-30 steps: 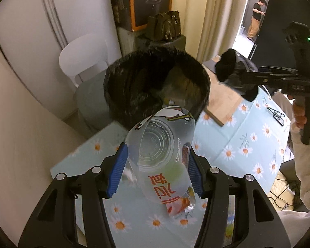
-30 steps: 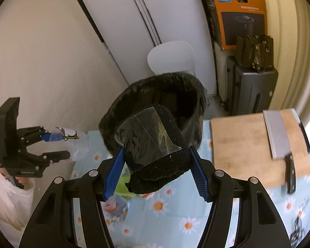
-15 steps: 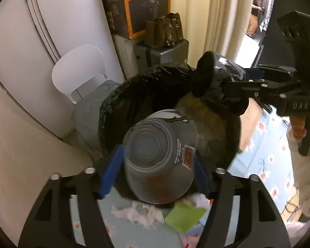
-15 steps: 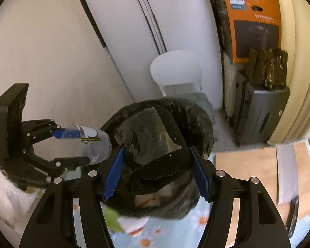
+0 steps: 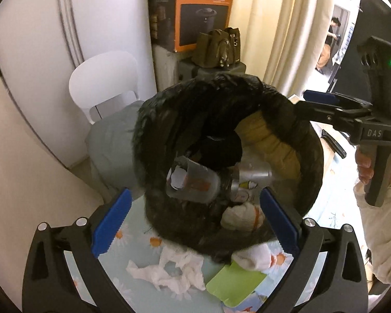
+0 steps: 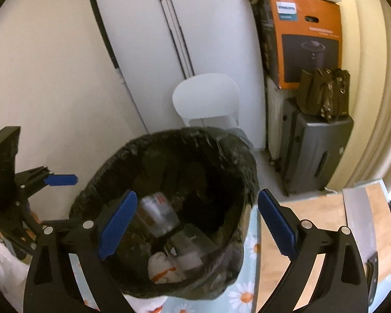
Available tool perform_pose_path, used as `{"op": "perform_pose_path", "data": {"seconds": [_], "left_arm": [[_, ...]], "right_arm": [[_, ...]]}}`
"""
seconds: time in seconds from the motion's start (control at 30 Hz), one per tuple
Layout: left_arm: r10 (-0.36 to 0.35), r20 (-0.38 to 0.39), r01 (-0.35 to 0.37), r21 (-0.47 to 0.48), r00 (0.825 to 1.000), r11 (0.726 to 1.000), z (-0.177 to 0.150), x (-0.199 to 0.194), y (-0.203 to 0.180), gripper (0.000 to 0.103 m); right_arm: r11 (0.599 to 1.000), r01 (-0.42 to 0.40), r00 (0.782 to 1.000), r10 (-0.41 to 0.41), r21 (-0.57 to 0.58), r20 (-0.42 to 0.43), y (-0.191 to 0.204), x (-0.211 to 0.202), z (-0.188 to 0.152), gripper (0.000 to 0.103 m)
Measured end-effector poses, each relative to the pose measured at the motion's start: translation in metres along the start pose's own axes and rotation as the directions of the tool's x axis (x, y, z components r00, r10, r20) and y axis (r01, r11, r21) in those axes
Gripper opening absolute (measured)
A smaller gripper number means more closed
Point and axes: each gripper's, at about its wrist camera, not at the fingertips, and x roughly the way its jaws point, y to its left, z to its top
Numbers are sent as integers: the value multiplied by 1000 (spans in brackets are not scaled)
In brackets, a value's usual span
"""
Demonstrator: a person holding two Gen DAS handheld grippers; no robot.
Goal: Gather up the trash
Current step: 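Open both tools over the black trash bag, dropping both items, then move both tools back toward the remaining trash on the table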
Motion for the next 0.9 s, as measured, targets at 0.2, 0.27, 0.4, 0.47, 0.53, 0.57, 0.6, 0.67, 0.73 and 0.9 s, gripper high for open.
{"op": "perform_pose_path", "data": {"seconds": [0.2,0.27,0.4,0.47,0.53,0.57,0.6,0.67,0.73,0.9], "left_arm": [[-44,11,45,-40,999,998,-36,-11,31,97],[-34,0,33,-48,999,998,-44,-14,38,97],[-33,-21,32,-45,999,998,-62,-18,49,97],[-35,-27,34,-46,999,998,-72,-21,52,97],[-33,-37,32,-38,999,999,-82,-24,53,97],[-25,-42,24,-34,999,999,-87,-26,54,97],[-22,-45,21,-35,999,999,-90,-27,54,97],[-33,-59,31,-40,998,999,-101,-32,56,97],[-35,-69,32,-31,997,999,-110,-37,55,97],[-32,-88,32,-8,996,999,-123,-43,51,97]], "right_arm": [[997,80,997,-80,-23,-19,34,-38,-17,89],[995,97,995,-97,-8,-31,42,-53,-27,89],[988,156,987,-155,15,-46,60,-79,-52,89],[982,182,982,-180,42,-52,68,-92,-68,89],[979,189,980,-183,79,-77,73,-100,-84,89],[975,200,978,-193,96,-81,76,-105,-92,89],[972,211,976,-203,103,-85,79,-107,-98,89],[967,228,971,-218,116,-92,86,-116,-112,89],[962,236,970,-225,136,-96,92,-125,-125,89],[946,273,959,-253,173,-126,104,-145,-155,89]]}}
